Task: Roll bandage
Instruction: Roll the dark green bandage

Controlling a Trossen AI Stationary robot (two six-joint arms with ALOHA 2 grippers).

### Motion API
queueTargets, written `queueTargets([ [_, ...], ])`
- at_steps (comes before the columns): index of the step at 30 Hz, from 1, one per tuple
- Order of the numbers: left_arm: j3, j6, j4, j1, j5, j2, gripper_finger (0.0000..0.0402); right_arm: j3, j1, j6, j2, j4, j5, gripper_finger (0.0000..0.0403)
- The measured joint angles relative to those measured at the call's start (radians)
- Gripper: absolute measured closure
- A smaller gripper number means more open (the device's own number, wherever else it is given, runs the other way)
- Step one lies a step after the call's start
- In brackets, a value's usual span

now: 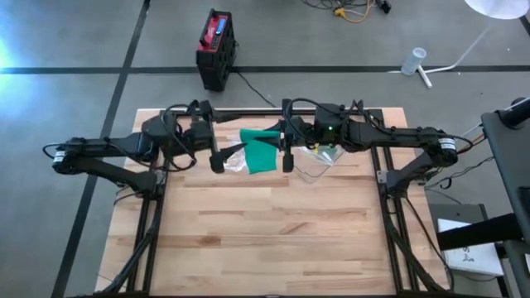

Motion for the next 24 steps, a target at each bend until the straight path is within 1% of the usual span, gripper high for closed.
queueTargets([
  [4, 0.000, -0.004, 0.011, 0.016, 0.016, 0.016, 0.0083, 0.000, 0.001, 0.007, 0.000, 0.000, 0.000, 0.0384],
  [7, 0.000, -0.004, 0.029, 0.021, 0.017, 0.028, 0.0126, 0.000, 0.001, 0.011, 0.000, 0.000, 0.001, 0.0383],
  [10, 0.000, -0.004, 0.045, 0.021, 0.019, 0.044, 0.0189, 0.000, 0.001, 0.018, 0.000, 0.000, 0.002, 0.0381],
  [17, 0.000, 0.011, 0.053, 0.020, 0.027, 0.048, 0.0374, 0.000, 0.000, 0.060, 0.001, 0.002, 0.010, 0.0370],
  [18, 0.000, 0.013, 0.053, 0.020, 0.027, 0.047, 0.0385, 0.000, 0.000, 0.073, 0.001, 0.001, 0.010, 0.0367],
  [19, 0.000, 0.019, 0.052, 0.020, 0.027, 0.046, 0.0386, 0.000, 0.000, 0.094, 0.001, -0.001, 0.010, 0.0362],
  [22, -0.001, 0.034, 0.036, 0.020, 0.027, 0.035, 0.0374, 0.000, 0.001, 0.178, 0.001, -0.015, -0.007, 0.0342],
  [24, -0.001, 0.034, 0.031, 0.020, 0.028, 0.025, 0.0376, 0.000, 0.000, 0.239, 0.000, -0.016, -0.050, 0.0323],
])
